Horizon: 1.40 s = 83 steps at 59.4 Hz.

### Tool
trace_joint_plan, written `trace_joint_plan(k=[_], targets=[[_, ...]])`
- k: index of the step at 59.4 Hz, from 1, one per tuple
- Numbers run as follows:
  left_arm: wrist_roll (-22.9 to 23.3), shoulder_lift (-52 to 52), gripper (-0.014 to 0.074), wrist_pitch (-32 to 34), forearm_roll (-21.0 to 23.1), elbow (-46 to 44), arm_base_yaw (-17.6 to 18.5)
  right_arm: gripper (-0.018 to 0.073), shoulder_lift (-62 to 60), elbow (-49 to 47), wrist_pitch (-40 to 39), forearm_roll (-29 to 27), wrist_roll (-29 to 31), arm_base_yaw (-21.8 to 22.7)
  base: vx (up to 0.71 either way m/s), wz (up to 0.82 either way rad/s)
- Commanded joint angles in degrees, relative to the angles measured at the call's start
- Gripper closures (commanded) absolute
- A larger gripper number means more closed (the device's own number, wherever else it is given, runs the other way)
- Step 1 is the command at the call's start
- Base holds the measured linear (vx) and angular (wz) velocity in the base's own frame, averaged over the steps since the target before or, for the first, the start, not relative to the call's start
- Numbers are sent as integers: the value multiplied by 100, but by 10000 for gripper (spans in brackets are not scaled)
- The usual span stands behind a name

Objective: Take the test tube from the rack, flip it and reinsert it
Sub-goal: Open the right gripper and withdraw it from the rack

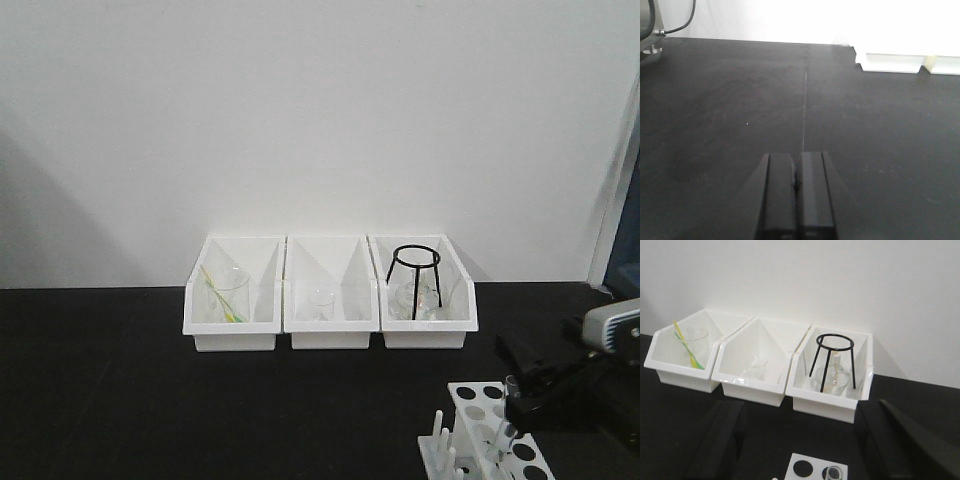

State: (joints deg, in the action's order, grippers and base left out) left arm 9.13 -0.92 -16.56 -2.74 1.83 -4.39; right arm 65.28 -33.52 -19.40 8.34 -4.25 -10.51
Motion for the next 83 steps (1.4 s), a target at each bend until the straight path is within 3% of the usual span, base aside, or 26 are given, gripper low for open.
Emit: trace_joint_plan(k=[1, 14, 41, 57, 71, 83], targets=[[-1, -65, 603, 494, 25, -1, 41, 30, -811, -267, 489, 4, -189, -3, 0, 0], [-1, -65, 603, 494, 25, -1, 41, 30, -1904, -267, 1248, -13, -152, -3, 0, 0], [-1, -65, 603, 494, 25, -1, 41, 64, -2650, -215, 1300, 11, -104, 2, 0, 0], [-1, -65, 603, 494, 25, -1, 41, 305, -4040, 1051, 1255, -191, 154, 721, 0, 0], [-1, -65, 603, 494, 25, -1, 41, 575, -5603, 2655, 1370, -254, 210, 825, 0, 0], [-1, -65, 603, 494, 25, -1, 41, 572, -6668, 3385, 2136, -330, 215, 884, 0, 0]])
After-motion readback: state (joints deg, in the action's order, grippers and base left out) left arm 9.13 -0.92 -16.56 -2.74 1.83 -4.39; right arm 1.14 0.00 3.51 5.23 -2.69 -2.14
